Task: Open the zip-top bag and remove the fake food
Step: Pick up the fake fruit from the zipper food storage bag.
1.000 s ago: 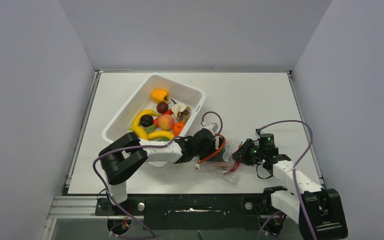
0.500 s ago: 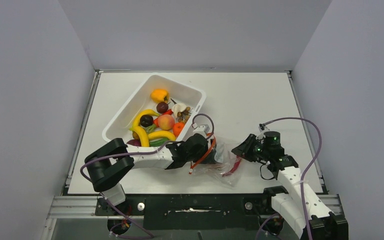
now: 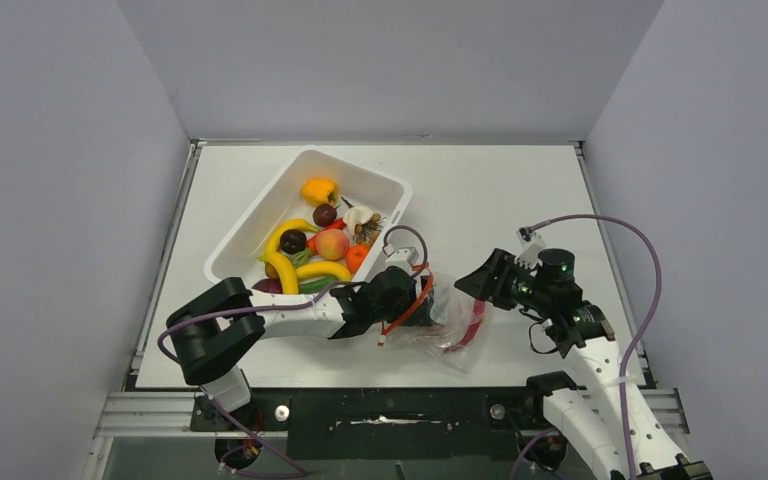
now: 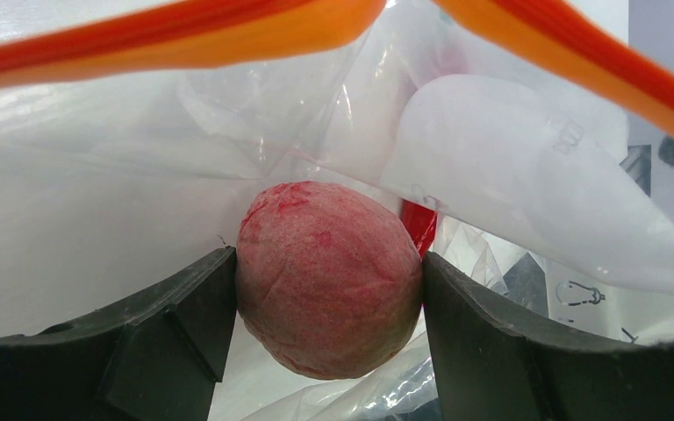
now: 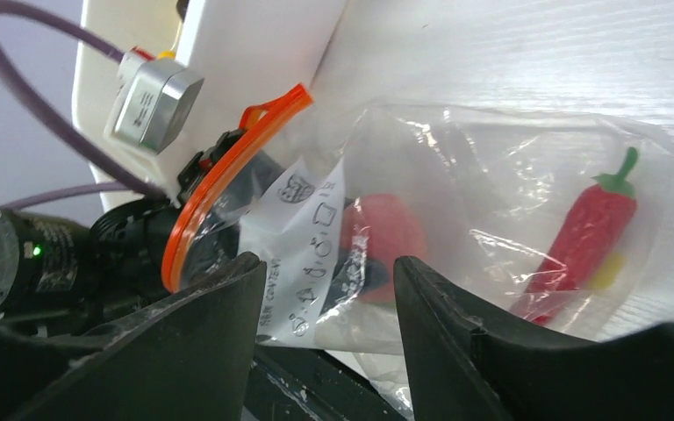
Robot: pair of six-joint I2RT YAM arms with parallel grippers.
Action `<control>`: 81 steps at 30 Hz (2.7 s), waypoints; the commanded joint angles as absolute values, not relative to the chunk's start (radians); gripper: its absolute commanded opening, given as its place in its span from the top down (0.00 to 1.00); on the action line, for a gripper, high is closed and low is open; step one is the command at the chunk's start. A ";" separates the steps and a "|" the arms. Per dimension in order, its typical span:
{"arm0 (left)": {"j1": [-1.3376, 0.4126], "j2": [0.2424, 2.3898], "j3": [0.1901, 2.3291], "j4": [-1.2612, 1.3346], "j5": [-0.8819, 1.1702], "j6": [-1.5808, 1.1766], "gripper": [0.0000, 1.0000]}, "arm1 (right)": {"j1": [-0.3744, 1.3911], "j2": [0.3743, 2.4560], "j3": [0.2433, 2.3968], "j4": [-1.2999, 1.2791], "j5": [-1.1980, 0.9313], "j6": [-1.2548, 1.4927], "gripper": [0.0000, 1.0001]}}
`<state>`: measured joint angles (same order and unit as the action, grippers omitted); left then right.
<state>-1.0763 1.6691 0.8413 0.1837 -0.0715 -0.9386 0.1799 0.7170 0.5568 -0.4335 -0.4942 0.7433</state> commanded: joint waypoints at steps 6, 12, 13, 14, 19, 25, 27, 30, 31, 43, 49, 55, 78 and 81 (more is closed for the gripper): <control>-1.077 1.623 0.875 0.246 -0.073 -0.928 0.72 | 0.410 0.720 0.609 -0.332 -0.410 0.793 0.41; -1.077 1.623 0.880 0.245 -0.066 -0.928 0.73 | 0.519 0.767 0.613 -0.265 -0.353 0.820 0.41; -1.077 1.624 0.884 0.245 -0.065 -0.928 0.73 | 0.532 0.778 0.615 -0.263 -0.344 0.821 0.41; -1.077 1.627 0.888 0.245 -0.066 -0.928 0.73 | 0.543 0.789 0.616 -0.260 -0.338 0.823 0.41; -1.078 1.640 0.910 0.245 -0.045 -0.923 0.73 | 0.571 0.821 0.604 -0.221 -0.315 0.842 0.41; -1.078 1.641 0.916 0.248 -0.031 -0.919 0.73 | 0.583 0.874 0.593 -0.196 -0.322 0.856 0.54; -1.078 1.641 0.921 0.244 -0.031 -0.916 0.73 | 0.584 0.887 0.595 -0.206 -0.310 0.857 0.62; -1.077 1.637 0.922 0.236 -0.038 -0.915 0.73 | 0.586 0.877 0.595 -0.234 -0.267 0.861 0.72; -1.077 1.635 0.921 0.233 -0.040 -0.913 0.73 | 0.586 0.868 0.594 -0.244 -0.250 0.861 0.76; -1.074 1.599 0.901 0.217 -0.064 -0.910 0.73 | 0.585 0.822 0.582 -0.361 -0.155 0.853 0.91; -1.070 1.572 0.884 0.209 -0.076 -0.911 0.73 | 0.584 0.806 0.577 -0.384 -0.119 0.865 0.91; -1.063 1.550 0.861 0.207 -0.085 -0.919 0.74 | 0.584 0.793 0.578 -0.393 -0.124 0.851 0.80; -1.044 1.496 0.876 0.107 -0.127 -0.888 0.76 | 0.584 0.754 0.592 -0.420 -0.193 0.752 0.87; -1.032 1.470 0.862 0.110 -0.129 -0.892 0.77 | 0.584 0.746 0.585 -0.428 -0.201 0.734 0.92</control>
<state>-1.0481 1.5490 0.8513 0.0769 -0.1093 -0.9043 0.5896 0.7681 0.5846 -0.3916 -0.2356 0.7986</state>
